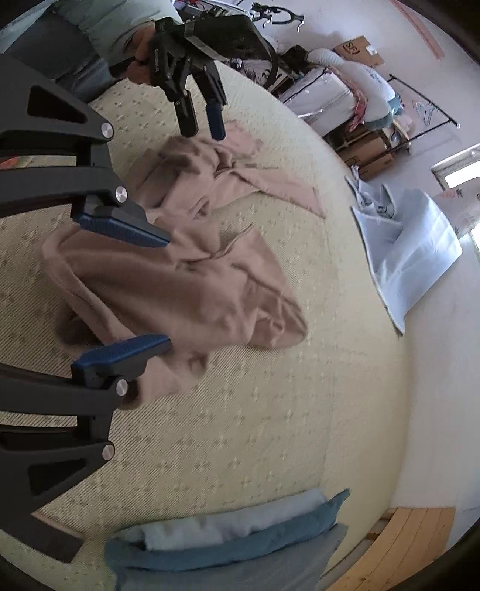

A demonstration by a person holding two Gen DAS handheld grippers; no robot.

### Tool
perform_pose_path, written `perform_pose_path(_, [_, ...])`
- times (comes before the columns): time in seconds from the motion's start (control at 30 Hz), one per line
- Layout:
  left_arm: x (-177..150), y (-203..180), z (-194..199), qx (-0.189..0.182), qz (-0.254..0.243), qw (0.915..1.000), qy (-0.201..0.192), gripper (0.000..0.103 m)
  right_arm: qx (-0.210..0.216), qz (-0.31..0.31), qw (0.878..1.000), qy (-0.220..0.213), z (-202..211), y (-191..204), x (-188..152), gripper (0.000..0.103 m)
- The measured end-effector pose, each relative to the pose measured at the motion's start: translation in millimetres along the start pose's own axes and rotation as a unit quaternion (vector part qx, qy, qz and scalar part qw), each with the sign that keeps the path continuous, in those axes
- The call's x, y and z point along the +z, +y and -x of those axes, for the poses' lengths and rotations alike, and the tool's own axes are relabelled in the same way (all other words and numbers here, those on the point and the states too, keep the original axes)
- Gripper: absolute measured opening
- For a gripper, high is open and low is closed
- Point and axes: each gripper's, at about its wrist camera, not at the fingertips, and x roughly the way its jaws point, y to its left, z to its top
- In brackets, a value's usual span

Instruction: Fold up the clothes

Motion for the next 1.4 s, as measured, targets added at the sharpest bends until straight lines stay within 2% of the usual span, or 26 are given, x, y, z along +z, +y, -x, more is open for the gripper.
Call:
perform_pose_path(0.23, [-6.3, -6.0, -15.4, 0.007, -0.017, 0.9993, 0.032, 0.068, -0.012, 0.003, 0.999, 0.037, -0.3, -7.3, -10.8, 0.052])
perform_pose_path(0.3, [-6.7, -6.3, -18.9, 0.007, -0.017, 0.9991, 0.038, 0.068, -0.003, 0.011, 0.999, 0.039, 1.8, -4.8, -13.5, 0.052])
perform_pose_path(0.37, [-6.4, -7.2, -20.7, 0.003, -0.016, 0.9991, 0.040, 0.067, 0.023, 0.035, 0.998, 0.039, 3.5, 6.4, -15.9, 0.052])
perform_pose_path(0.5, [-5.9, -7.6, -24.7, 0.003, -0.013, 0.9989, 0.046, 0.046, 0.065, 0.097, 0.992, 0.054, -4.9, 40.9, -21.4, 0.052])
perform_pose_path(0.57, [-5.9, -6.5, -27.5, 0.008, -0.011, 0.9986, 0.050, 0.042, 0.069, 0.128, 0.987, 0.069, -13.0, 57.1, -25.3, 0.052])
perform_pose_path(0.7, [-5.9, -4.5, -33.1, 0.018, -0.009, 0.9980, 0.059, 0.026, 0.056, 0.176, 0.979, 0.084, -25.2, 82.3, -31.3, 0.052])
perform_pose_path(0.77, [-5.6, -2.9, -34.6, 0.020, -0.005, 0.9979, 0.061, 0.023, 0.050, 0.196, 0.976, 0.083, -27.8, 93.1, -32.4, 0.052])
perform_pose_path(0.93, [-1.0, 2.9, -29.6, 0.019, 0.014, 0.9987, 0.046, 0.011, 0.002, 0.231, 0.968, 0.099, -43.4, 101.8, -40.3, 0.052])
perform_pose_path(1.1, [5.5, 5.0, -20.5, 0.013, 0.022, 0.9994, 0.025, 0.007, -0.063, 0.250, 0.961, 0.105, -57.7, 93.2, -45.3, 0.050])
perform_pose_path(1.13, [6.5, 5.7, -19.1, 0.012, 0.025, 0.9994, 0.022, 0.007, -0.071, 0.252, 0.959, 0.106, -59.3, 91.6, -45.7, 0.043])
perform_pose_path(1.17, [7.4, 6.5, -18.0, 0.010, 0.029, 0.9993, 0.019, 0.007, -0.079, 0.254, 0.958, 0.105, -60.3, 90.1, -45.7, 0.027])
perform_pose_path(1.23, [9.6, 10.4, -15.2, 0.005, 0.044, 0.9989, 0.012, 0.006, -0.088, 0.249, 0.960, 0.094, -56.7, 86.9, -42.1, 0.012])
perform_pose_path(1.4, [16.7, 24.2, -1.2, -0.006, 0.089, 0.9958, -0.019, 0.005, -0.109, 0.218, 0.969, 0.040, -35.2, 76.2, -25.9, 0.005])
